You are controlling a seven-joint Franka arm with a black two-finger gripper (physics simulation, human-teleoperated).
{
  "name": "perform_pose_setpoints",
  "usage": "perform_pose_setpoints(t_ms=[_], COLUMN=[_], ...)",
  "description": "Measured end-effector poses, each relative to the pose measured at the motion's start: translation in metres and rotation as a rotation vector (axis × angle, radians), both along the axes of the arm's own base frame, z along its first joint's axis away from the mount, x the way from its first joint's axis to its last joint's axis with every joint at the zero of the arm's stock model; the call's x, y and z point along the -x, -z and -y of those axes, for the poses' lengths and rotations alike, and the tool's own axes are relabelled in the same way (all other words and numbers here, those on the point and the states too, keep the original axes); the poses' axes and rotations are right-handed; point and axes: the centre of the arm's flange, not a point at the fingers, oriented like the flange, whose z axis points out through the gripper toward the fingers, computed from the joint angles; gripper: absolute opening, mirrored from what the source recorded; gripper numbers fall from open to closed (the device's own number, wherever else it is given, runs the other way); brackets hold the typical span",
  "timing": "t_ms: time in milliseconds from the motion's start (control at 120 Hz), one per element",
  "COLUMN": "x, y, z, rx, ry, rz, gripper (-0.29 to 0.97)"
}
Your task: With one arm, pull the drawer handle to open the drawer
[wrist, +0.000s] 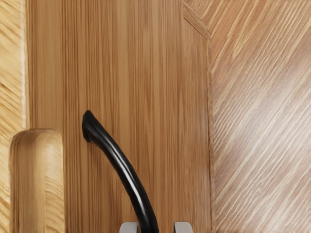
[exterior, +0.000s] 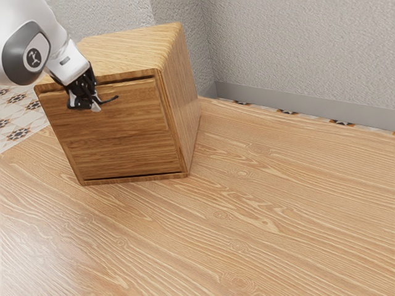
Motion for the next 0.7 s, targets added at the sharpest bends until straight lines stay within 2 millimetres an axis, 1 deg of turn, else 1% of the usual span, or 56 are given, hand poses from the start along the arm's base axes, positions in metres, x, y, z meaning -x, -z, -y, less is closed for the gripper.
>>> perform_pose_setpoints(t_ms=[133,308,375,475,600,700], x=[0.019,0.045,0.059,0.077,0.094,0.108], y=[0.0,0.0,-0.001,-0.002,-0.001,-0.004], z=[0.01,0.034,0.044,0.066,0.078,0.087], rx=[0.01,0.016,0.02,0.021,0.023,0.022], ry=[0.0,0.013,0.014,0.033,0.034,0.035], rz=[-0.005,-0.01,-0.009,-0.008,-0.015,-0.02], gripper=[-0.08,-0.1,-0.08,-0.08,-0.08,-0.08])
